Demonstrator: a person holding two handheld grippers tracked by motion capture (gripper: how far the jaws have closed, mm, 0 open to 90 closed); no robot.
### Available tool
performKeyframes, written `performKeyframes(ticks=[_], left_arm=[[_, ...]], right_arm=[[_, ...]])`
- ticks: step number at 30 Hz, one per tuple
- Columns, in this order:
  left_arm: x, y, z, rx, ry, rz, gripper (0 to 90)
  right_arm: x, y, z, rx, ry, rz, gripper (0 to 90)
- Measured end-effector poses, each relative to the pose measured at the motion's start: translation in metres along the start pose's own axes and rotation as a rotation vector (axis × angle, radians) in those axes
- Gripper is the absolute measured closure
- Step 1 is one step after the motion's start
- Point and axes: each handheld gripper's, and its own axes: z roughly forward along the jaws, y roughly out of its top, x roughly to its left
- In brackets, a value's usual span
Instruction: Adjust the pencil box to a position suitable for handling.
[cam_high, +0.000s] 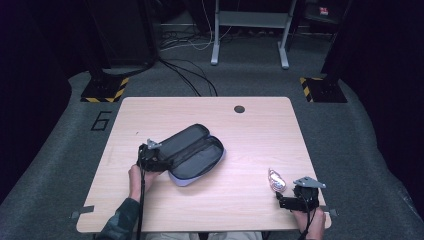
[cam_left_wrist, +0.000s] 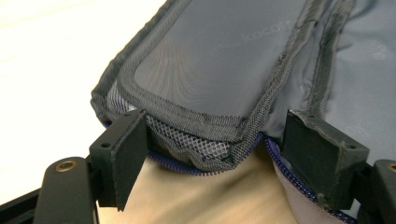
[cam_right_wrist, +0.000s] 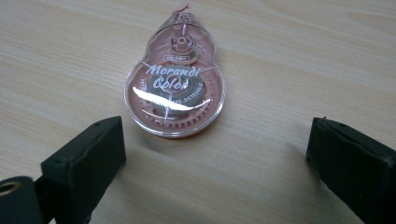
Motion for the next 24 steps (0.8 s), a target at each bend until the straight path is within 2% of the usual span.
performKeyframes(ticks=[1, 2, 3, 5, 7, 8, 9, 11, 12, 14, 16, 17, 18, 19, 22, 23, 24], left_arm=[[0.001, 0.003, 0.004, -0.018, -0.024, 0.002, 22.2], [0.001, 0.003, 0.004, -0.018, -0.024, 0.002, 22.0], [0.002, 0.007, 0.01, -0.036, -0.052, 0.005, 21.3], [0.005, 0.012, 0.015, -0.031, -0.092, 0.022, 21.0], [0.005, 0.015, 0.019, -0.043, -0.104, 0.02, 21.4], [0.005, 0.022, 0.025, -0.047, -0.132, 0.013, 20.9], [0.005, 0.022, 0.025, -0.047, -0.132, 0.013, 21.0], [0.005, 0.032, 0.03, -0.039, -0.143, 0.012, 20.0], [0.003, 0.034, 0.031, -0.039, -0.139, -0.007, 19.1], [0.001, 0.035, 0.028, -0.032, -0.131, -0.005, 17.4], [-0.005, 0.032, 0.025, -0.02, -0.1, -0.031, 14.8], [-0.005, 0.032, 0.025, -0.02, -0.1, -0.031, 14.3], [-0.007, 0.029, 0.022, -0.015, -0.088, -0.048, 14.3], [-0.014, 0.021, 0.015, -0.027, -0.077, -0.104, 13.6], [-0.021, 0.014, 0.01, -0.022, -0.069, -0.117, 14.5], [-0.03, 0.008, 0.007, -0.016, -0.066, -0.129, 15.1], [-0.032, 0.007, 0.005, 0.004, -0.07, -0.101, 15.5]], right_arm=[[0.0, 0.0, 0.0, 0.001, 0.0, 0.003, 4.1], [0.0, 0.0, 0.0, 0.0, 0.0, 0.0, 4.2], [0.0, 0.0, 0.0, 0.0, 0.0, 0.001, 4.2], [0.0, 0.0, 0.0, 0.0, 0.0, 0.001, 4.2], [0.0, 0.0, 0.0, 0.0, 0.0, 0.0, 4.2], [0.0, 0.0, 0.0, -0.001, 0.0, 0.001, 4.2], [0.0, 0.0, 0.0, 0.0, 0.0, 0.001, 4.2], [0.0, 0.0, 0.0, 0.0, 0.0, 0.001, 4.2], [0.0, 0.0, 0.0, 0.0, 0.0, 0.001, 4.3], [0.0, 0.0, 0.0, -0.001, 0.0, 0.002, 4.3], [0.0, 0.0, 0.0, -0.003, 0.001, -0.003, 4.5], [0.0, 0.0, 0.0, -0.003, 0.001, -0.003, 4.5], [0.0, 0.0, 0.0, -0.003, 0.001, -0.002, 4.5], [0.0, 0.0, 0.0, -0.003, 0.0, -0.003, 4.6], [0.0, 0.0, 0.0, -0.003, -0.001, -0.001, 4.6], [0.0, 0.0, 0.0, -0.003, -0.001, -0.002, 4.7], [0.0, 0.0, 0.0, -0.004, -0.002, -0.002, 4.7]])
